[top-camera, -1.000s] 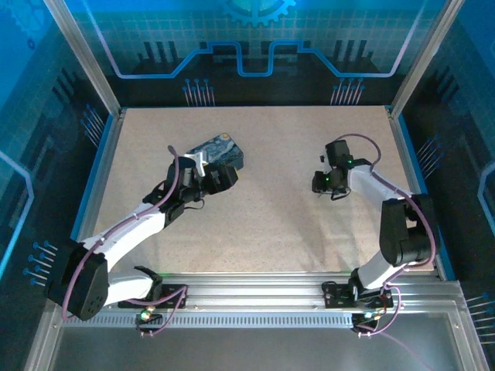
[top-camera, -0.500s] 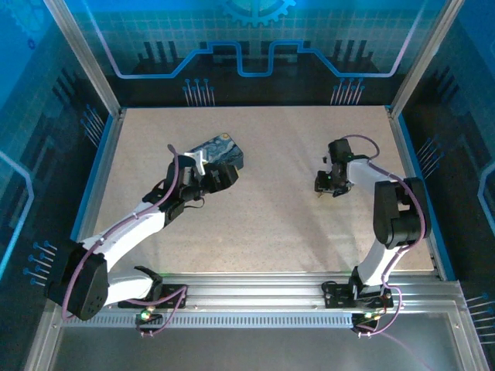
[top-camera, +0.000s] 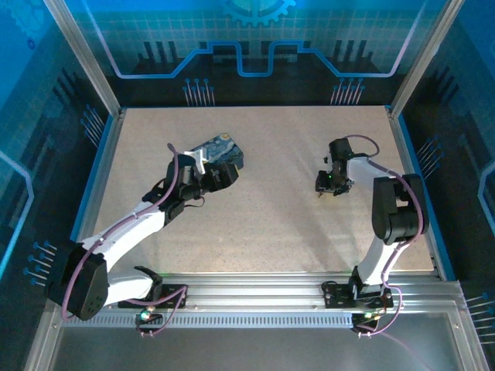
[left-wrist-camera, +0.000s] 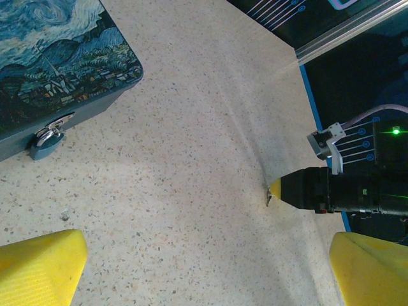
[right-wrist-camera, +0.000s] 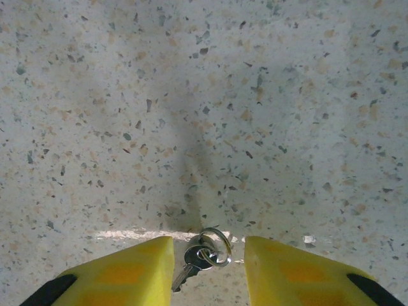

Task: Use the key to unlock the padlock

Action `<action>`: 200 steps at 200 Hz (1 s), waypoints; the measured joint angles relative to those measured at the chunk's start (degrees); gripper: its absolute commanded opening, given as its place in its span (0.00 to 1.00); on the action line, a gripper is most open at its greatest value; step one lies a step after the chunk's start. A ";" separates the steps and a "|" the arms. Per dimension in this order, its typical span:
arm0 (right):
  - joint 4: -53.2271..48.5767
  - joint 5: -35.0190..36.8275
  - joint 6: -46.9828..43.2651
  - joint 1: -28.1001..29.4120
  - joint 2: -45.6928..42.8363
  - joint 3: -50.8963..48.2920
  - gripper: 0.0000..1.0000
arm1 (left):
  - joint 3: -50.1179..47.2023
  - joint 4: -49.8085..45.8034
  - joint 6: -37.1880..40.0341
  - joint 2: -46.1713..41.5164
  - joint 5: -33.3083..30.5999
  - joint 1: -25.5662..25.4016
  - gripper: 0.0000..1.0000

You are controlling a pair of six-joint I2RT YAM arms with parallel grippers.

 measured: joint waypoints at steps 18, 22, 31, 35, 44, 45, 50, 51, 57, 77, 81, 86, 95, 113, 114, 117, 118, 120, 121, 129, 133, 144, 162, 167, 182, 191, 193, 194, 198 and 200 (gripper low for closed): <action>-0.24 -0.02 -0.02 0.00 0.52 0.44 0.32 | 0.02 -0.02 0.48 0.00 0.00 0.00 0.99; -0.24 0.00 -0.02 0.00 0.63 0.48 0.31 | 0.02 -0.02 0.50 0.00 0.00 0.00 0.99; -0.44 -0.02 -0.04 0.00 0.90 0.59 0.29 | 0.02 -0.02 0.57 0.00 0.00 0.00 0.99; -0.57 -0.02 -0.02 0.00 1.07 0.68 0.29 | 0.04 -0.02 0.59 0.00 0.00 0.00 0.99; -0.83 -0.07 -0.04 0.00 1.44 0.90 0.27 | 0.07 -0.02 0.61 0.00 0.00 0.00 0.99; -0.85 -0.09 -0.04 0.00 1.46 0.94 0.27 | 0.09 -0.02 0.61 0.00 0.00 0.00 0.99; -0.92 -0.22 -0.04 0.00 1.70 1.05 0.26 | 0.11 -0.02 0.61 0.00 0.00 0.00 0.99; -0.94 -0.26 -0.04 0.00 1.73 1.07 0.26 | 0.11 -0.02 0.61 0.00 0.00 0.00 0.99; -1.01 -0.44 -0.04 0.00 1.95 1.14 0.26 | 0.11 -0.02 0.61 0.00 0.00 0.00 0.99; -1.33 -0.70 -0.26 -0.13 2.14 1.38 0.23 | 0.11 -0.04 0.63 0.00 0.00 0.00 0.99; -1.33 -0.74 -0.26 -0.15 2.16 1.40 0.23 | 0.11 -0.02 0.63 0.00 0.00 0.00 0.99; -1.33 -0.85 -0.26 -0.17 2.21 1.40 0.22 | 0.11 -0.02 0.63 0.00 0.00 0.00 0.99; -1.38 -0.87 -0.26 -0.17 2.27 1.42 0.20 | 0.11 -0.04 0.63 0.00 0.00 0.00 0.99; -1.49 -1.03 -0.46 -0.26 2.34 1.55 0.17 | 0.11 -0.04 0.63 0.00 0.00 0.00 0.99; -1.49 -1.05 -0.46 -0.26 2.36 1.55 0.17 | 0.11 -0.04 0.63 0.00 0.00 0.00 0.99; -1.49 -1.14 -0.42 -0.26 2.38 1.57 0.16 | 0.11 -0.04 0.63 0.00 0.00 0.00 0.99; -1.49 -1.16 -0.42 -0.26 2.38 1.60 0.16 | 0.11 -0.07 0.63 0.00 0.00 0.00 0.99; -1.49 -1.22 -0.46 -0.26 2.40 1.60 0.15 | 0.11 -0.04 0.63 0.00 0.00 0.00 0.99; -1.49 -1.27 -0.46 -0.26 2.43 1.60 0.15 | 0.11 -0.04 0.63 0.00 0.00 0.00 0.99; -1.49 -1.40 -0.48 -0.26 2.51 1.60 0.13 | 0.11 -0.07 0.63 0.00 0.00 0.00 0.99; -1.46 -1.36 -0.42 -0.26 2.54 1.60 0.12 | 0.11 -0.04 0.63 0.00 0.00 0.00 0.99; -1.49 -1.33 -0.42 -0.31 2.54 1.60 0.10 | 0.11 -0.07 0.63 0.00 0.00 0.00 0.99; -1.46 -1.51 -0.44 -0.33 2.54 1.60 0.06 | 0.11 -0.11 0.66 0.00 0.00 0.00 0.99; -1.44 -1.51 -0.42 -0.31 2.54 1.60 0.05 | 0.11 -0.15 0.66 0.00 0.00 0.00 0.99; -1.44 -1.55 -0.33 -0.33 2.51 1.60 0.02 | 0.11 -0.35 0.66 0.00 0.00 0.00 0.99; -1.40 -1.70 -0.33 -0.33 2.51 1.53 0.00 | 0.11 -0.42 0.66 0.00 0.00 0.00 0.99; -1.36 -1.73 -0.24 -0.33 2.47 1.53 0.00 | 0.11 -0.44 0.66 0.00 0.00 0.00 0.99; -1.36 -1.73 -0.24 -0.33 2.47 1.53 0.00 | 0.11 -0.44 0.66 0.00 0.00 0.00 0.99; -1.33 -1.77 -0.22 -0.33 2.45 1.51 0.00 | 0.11 -0.44 0.66 0.00 0.00 0.00 0.99; -1.29 -1.77 -0.22 -0.33 2.40 1.46 0.00 | 0.11 -0.44 0.68 0.00 0.00 0.00 0.99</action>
